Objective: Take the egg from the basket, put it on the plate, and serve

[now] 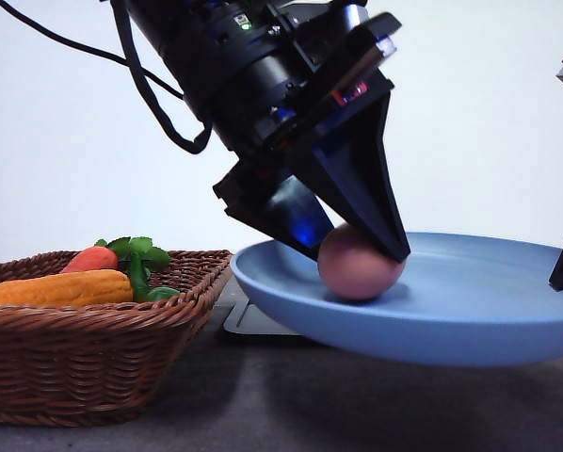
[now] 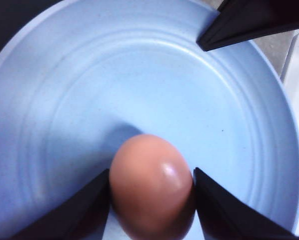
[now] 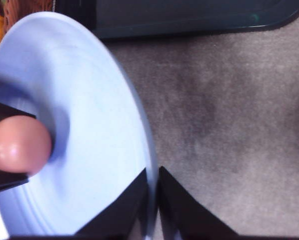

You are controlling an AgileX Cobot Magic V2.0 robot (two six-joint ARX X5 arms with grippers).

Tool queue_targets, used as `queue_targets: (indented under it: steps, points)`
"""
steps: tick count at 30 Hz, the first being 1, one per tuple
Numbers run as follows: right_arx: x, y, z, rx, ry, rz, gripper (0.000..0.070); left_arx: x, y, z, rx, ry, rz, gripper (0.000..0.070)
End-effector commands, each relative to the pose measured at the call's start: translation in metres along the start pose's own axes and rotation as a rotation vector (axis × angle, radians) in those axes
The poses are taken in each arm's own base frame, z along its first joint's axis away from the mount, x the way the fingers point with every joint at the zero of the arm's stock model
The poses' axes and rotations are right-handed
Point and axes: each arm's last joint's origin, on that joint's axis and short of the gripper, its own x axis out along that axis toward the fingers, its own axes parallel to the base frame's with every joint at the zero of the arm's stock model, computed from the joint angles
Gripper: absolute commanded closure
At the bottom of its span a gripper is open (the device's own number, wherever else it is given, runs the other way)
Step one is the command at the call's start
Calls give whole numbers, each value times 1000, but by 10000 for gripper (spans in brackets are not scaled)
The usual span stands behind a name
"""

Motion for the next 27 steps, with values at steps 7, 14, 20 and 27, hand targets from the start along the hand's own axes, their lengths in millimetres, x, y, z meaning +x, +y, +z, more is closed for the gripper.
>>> queue_targets:
  steps: [7,14,20,27]
  points:
    - [0,1,1,5,-1,12,700,7,-3,2,16,5,-6,385]
    - [0,1,0,25,15,29,700,6,-3,3,6,8,-6,322]
    - [0,1,-1,45,35,51,700,-12,1,13,-42,27,10,322]
    - [4,0,9,65,53,45,700,-64,-2,30,-36,-79,35,323]
